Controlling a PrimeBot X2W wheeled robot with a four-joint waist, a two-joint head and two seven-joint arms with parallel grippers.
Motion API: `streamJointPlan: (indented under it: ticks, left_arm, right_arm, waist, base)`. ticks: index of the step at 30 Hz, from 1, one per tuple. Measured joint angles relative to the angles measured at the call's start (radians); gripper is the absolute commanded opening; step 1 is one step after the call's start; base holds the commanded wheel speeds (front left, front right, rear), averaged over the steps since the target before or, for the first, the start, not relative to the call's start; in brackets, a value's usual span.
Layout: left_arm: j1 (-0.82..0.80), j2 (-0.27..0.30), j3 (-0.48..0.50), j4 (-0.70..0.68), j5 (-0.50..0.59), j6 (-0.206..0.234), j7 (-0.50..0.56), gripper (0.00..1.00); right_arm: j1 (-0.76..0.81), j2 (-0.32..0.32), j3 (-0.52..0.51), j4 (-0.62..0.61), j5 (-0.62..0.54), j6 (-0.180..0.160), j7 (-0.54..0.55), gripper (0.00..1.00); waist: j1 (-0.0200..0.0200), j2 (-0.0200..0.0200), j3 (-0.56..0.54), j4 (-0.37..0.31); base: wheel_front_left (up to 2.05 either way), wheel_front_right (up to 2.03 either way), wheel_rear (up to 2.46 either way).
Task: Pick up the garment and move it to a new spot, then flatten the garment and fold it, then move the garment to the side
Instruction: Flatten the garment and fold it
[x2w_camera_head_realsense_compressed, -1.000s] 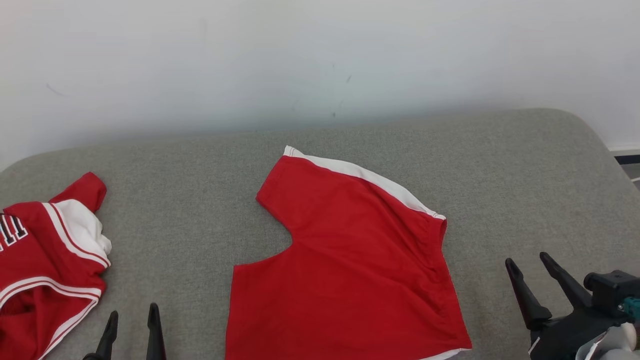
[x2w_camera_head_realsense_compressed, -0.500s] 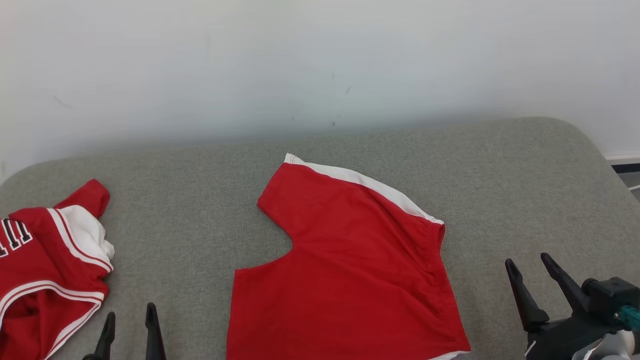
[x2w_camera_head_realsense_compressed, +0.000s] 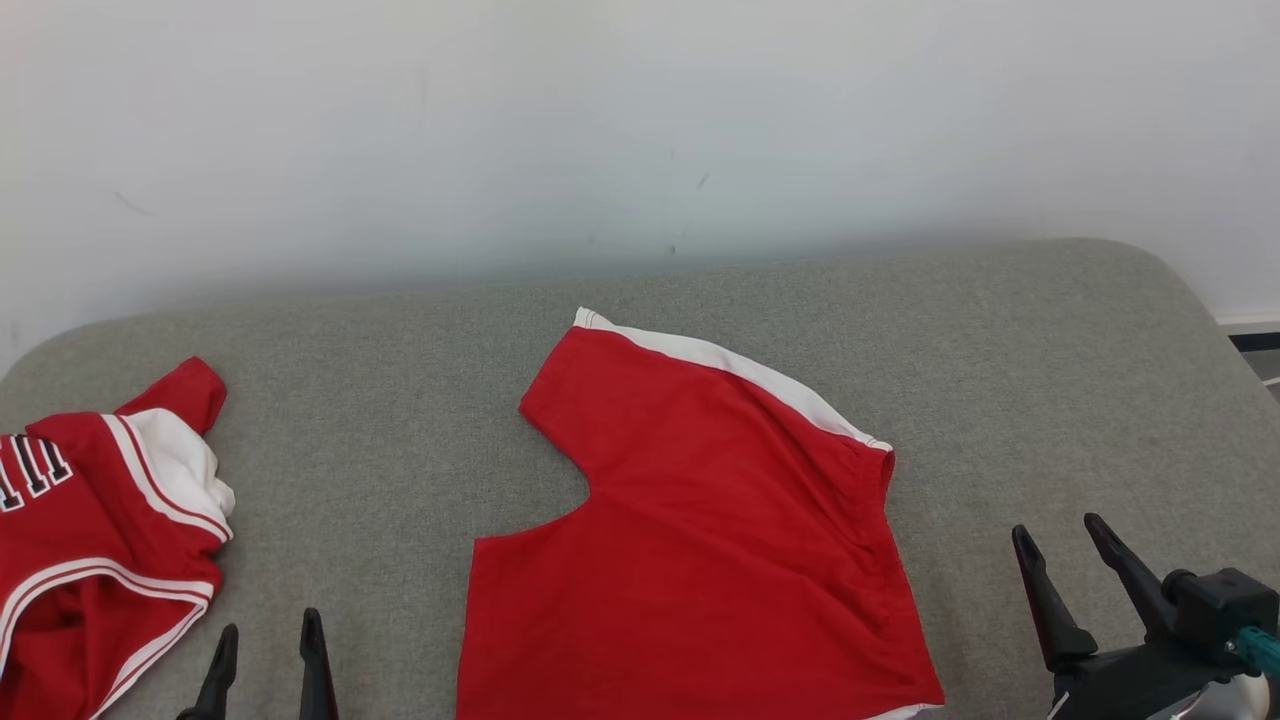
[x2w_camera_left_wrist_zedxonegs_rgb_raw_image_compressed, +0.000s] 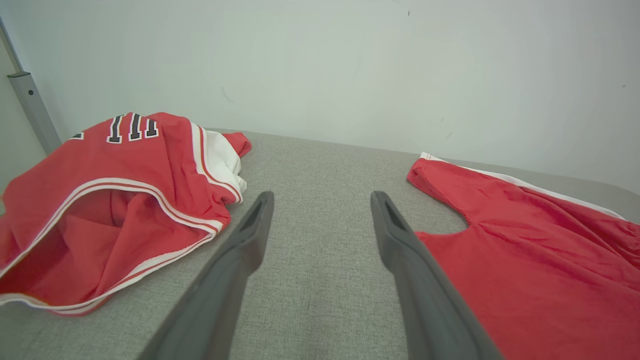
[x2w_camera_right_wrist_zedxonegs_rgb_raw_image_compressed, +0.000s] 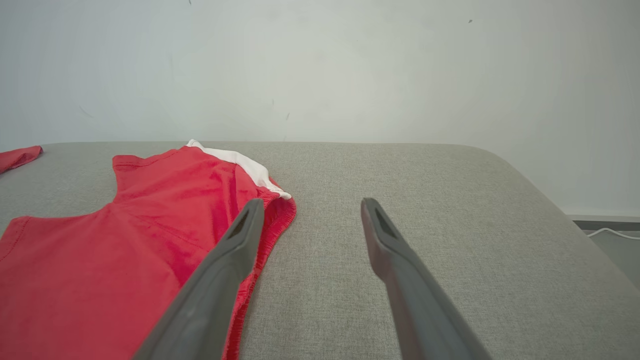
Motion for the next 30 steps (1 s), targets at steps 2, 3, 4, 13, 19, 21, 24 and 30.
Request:
streamJointPlan:
  ticks: [2, 3, 4, 13, 19, 21, 24, 30]
  left_arm:
    - [0.000, 0.001, 0.000, -0.001, 0.010, 0.000, 0.002, 1.00]
    - [0.000, 0.002, 0.000, -0.001, 0.013, 0.000, 0.008, 1.00]
    - [0.000, 0.004, -0.001, -0.001, 0.022, 0.000, 0.014, 1.00]
    - [0.000, 0.016, -0.013, -0.011, 0.063, 0.000, 0.045, 1.00]
    - [0.000, 0.012, -0.013, -0.018, 0.071, 0.000, 0.055, 1.00]
    - [0.000, 0.011, -0.012, -0.019, 0.072, 0.000, 0.064, 1.00]
    - [0.000, 0.011, -0.013, -0.021, 0.079, 0.000, 0.076, 1.00]
    - [0.021, 0.015, -0.043, -0.020, 0.081, -0.009, 0.108, 1.00]
  right_arm:
    - [0.002, 0.003, -0.005, 0.000, -0.002, 0.000, 0.000, 1.00]
    - [0.003, 0.004, -0.007, 0.000, -0.005, 0.000, 0.000, 1.00]
    - [0.004, 0.005, -0.009, 0.000, -0.010, 0.000, 0.000, 1.00]
    - [0.020, 0.017, -0.029, -0.001, -0.038, 0.000, 0.000, 1.00]
    - [0.020, 0.023, -0.037, -0.002, -0.056, 0.000, 0.000, 1.00]
    - [0.020, 0.024, -0.039, -0.002, -0.056, 0.000, 0.000, 1.00]
    - [0.023, 0.026, -0.037, -0.006, -0.062, 0.000, 0.000, 1.00]
    - [0.067, 0.026, -0.014, -0.003, -0.061, 0.000, 0.031, 1.00]
  waist:
    - [-0.0001, 0.0000, 0.000, 0.001]
    - [0.0000, 0.0000, 0.001, 0.001]
    - [-0.0001, 0.0000, 0.001, 0.001]
    - [-0.0001, 0.0000, 0.000, 0.006]
    - [-0.0001, 0.0000, -0.001, 0.010]
    - [-0.0001, 0.0000, -0.001, 0.011]
    - [-0.0001, 0.0000, 0.000, 0.014]
    - [-0.0001, 0.0000, -0.005, 0.022]
  base:
    - [0.00, 0.00, 0.00]
    - [0.00, 0.00, 0.00]
    - [0.00, 0.00, 0.00]
    - [0.00, 0.00, 0.00]
    - [0.00, 0.00, 0.00]
    - [0.00, 0.00, 0.00]
    - [0.00, 0.00, 0.00]
    - [0.00, 0.00, 0.00]
